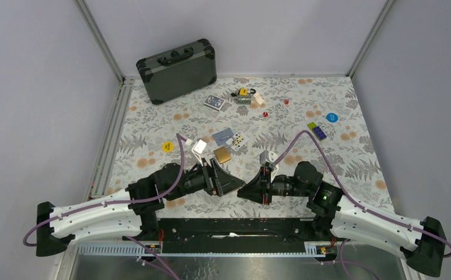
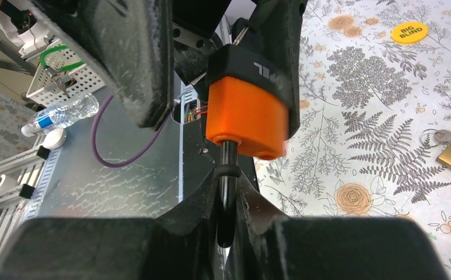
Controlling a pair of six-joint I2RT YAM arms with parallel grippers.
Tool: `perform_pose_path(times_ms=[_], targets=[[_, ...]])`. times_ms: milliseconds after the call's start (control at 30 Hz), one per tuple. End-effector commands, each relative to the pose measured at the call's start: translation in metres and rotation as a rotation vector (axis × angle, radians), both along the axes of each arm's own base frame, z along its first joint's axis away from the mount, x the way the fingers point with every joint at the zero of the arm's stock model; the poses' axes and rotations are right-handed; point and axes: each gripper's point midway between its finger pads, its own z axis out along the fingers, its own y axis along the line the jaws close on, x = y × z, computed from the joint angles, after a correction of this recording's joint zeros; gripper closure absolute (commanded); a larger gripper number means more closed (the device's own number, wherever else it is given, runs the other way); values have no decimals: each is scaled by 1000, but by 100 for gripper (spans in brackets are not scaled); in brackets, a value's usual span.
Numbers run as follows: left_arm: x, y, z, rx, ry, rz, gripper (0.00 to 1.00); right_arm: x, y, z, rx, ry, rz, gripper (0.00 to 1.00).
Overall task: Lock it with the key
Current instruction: Pick up the lock from the center of the board.
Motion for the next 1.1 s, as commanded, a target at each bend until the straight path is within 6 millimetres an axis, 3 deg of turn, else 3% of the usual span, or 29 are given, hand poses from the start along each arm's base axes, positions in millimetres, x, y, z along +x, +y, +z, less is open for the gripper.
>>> perform_pose_path(times_ms=[0, 133, 300, 500, 700, 1067], targets=[[5, 6, 24, -53, -53, 33, 12, 0, -3, 32, 100, -59, -12, 100], [14, 21, 19, 44, -96, 89, 10, -1, -5, 30, 93, -51, -17, 100], [20, 37, 32, 69, -177, 133, 9, -1, -5, 27, 85, -41, -17, 100], [11, 24, 31, 42, -214, 53, 16, 0, -3, 30, 104, -35, -19, 100], [2, 24, 32, 10, -297, -9, 17, 0, -5, 36, 122, -26, -28, 100], [-22, 14, 42, -47, -378, -161, 35, -8, -11, 75, 254, -1, -21, 100]])
